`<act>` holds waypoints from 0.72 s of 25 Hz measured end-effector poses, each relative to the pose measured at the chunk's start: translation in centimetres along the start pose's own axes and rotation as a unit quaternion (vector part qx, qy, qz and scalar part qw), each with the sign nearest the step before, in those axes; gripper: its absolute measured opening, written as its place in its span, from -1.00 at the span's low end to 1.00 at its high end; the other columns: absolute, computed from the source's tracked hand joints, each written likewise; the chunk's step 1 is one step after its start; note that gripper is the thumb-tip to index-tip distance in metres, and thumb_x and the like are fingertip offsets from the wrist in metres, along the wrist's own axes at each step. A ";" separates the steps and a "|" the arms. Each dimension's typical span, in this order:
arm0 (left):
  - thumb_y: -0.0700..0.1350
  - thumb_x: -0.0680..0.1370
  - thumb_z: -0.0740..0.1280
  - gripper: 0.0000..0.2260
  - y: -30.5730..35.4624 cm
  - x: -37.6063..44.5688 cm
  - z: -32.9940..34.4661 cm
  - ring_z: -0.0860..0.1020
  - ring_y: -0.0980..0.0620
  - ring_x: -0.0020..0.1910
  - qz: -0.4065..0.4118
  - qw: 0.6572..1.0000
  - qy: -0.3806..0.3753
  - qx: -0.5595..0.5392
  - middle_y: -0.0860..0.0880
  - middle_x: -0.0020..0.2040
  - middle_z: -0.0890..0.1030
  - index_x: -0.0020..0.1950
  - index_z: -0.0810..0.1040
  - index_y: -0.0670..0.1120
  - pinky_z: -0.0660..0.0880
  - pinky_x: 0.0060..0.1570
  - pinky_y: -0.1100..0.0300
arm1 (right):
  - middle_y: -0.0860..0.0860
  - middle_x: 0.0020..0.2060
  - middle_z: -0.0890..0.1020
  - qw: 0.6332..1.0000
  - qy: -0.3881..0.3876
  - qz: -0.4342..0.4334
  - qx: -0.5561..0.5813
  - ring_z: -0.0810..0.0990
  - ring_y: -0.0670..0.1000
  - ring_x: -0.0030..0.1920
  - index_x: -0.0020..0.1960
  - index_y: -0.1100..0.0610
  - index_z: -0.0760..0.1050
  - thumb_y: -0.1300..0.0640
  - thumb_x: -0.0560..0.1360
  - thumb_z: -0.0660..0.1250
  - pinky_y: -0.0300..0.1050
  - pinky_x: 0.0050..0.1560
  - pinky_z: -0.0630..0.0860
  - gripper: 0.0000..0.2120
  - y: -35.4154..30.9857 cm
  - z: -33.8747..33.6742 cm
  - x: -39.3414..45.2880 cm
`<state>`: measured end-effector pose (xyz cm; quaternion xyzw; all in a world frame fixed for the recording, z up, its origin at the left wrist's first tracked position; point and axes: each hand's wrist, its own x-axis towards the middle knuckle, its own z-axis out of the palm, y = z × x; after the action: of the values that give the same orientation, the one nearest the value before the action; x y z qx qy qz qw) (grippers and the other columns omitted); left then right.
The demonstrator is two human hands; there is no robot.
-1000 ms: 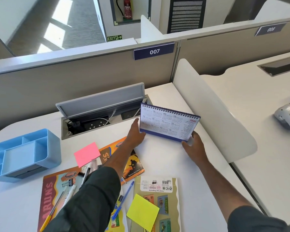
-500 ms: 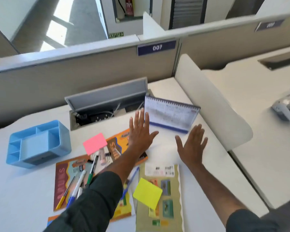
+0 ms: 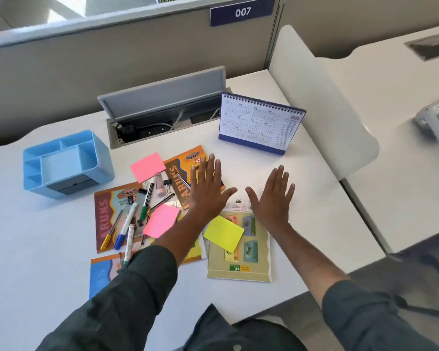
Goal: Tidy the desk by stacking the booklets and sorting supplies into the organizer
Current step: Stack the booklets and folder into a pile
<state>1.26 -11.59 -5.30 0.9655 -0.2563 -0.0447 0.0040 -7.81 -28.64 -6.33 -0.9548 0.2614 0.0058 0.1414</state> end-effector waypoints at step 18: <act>0.47 0.55 -0.22 -0.12 1.8 -15.8 3.0 -0.25 -0.11 0.63 -0.047 0.980 -0.114 -0.154 -0.10 0.65 -0.25 0.65 -0.20 -0.13 -0.13 0.59 -0.15 | 0.16 0.58 0.05 0.986 -0.122 0.084 0.080 0.15 0.22 0.52 0.57 0.22 -0.02 -0.17 0.50 0.36 0.20 0.40 0.30 -0.11 0.8 -0.2 -11.2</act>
<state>-13.60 -5.28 -6.94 0.9531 -0.1994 -0.1931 0.1210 -17.90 -23.80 -5.43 -0.9073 0.3212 0.1129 0.2469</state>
